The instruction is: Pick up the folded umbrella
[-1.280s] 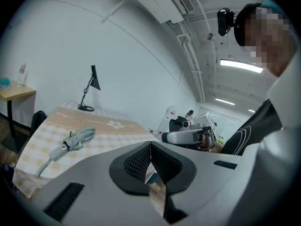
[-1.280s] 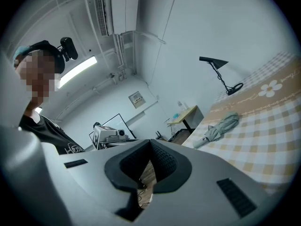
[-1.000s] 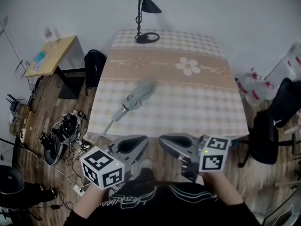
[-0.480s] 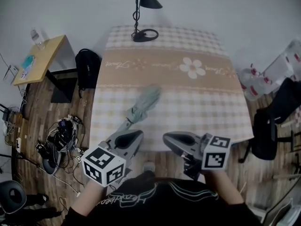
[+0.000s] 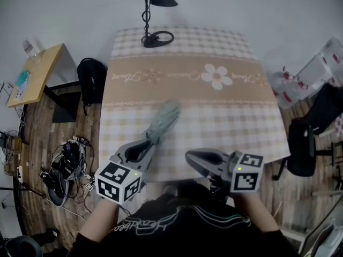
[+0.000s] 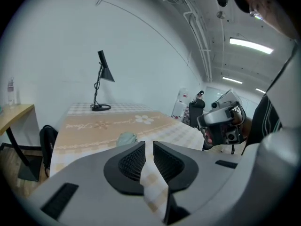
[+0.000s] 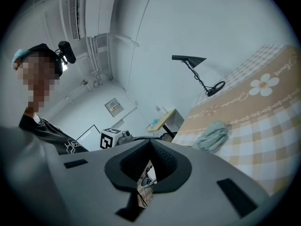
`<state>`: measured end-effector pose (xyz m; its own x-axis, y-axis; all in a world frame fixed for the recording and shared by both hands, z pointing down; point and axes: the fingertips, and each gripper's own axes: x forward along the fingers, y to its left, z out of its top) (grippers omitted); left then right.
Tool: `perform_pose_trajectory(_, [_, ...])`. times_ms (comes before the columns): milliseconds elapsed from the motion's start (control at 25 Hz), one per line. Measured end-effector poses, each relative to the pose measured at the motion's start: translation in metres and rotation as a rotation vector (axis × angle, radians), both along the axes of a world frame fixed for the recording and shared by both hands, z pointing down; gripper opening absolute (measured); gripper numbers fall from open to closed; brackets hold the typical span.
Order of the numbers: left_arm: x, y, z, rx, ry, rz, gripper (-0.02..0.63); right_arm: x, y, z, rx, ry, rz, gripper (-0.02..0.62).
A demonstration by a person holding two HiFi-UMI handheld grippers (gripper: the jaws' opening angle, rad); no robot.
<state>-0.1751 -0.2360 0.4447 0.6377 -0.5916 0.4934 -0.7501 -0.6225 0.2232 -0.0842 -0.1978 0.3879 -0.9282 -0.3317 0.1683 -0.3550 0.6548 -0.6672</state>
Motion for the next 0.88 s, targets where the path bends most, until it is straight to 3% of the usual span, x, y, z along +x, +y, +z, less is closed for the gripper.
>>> perform_pose_trajectory(360, [0.005, -0.048, 0.032, -0.099, -0.068, -0.007, 0.170, 0.025, -0.052, 0.016, -0.061, -0.020, 0.018, 0.011])
perform_pose_trajectory(560, [0.008, -0.066, 0.068, -0.162, -0.154, -0.010, 0.263, 0.038, -0.081, 0.023, -0.080, -0.019, 0.012, 0.011])
perform_pose_trajectory(880, [0.011, -0.084, 0.122, -0.248, -0.283, 0.011, 0.302, 0.053, -0.116, 0.050, -0.151, -0.020, 0.007, 0.011])
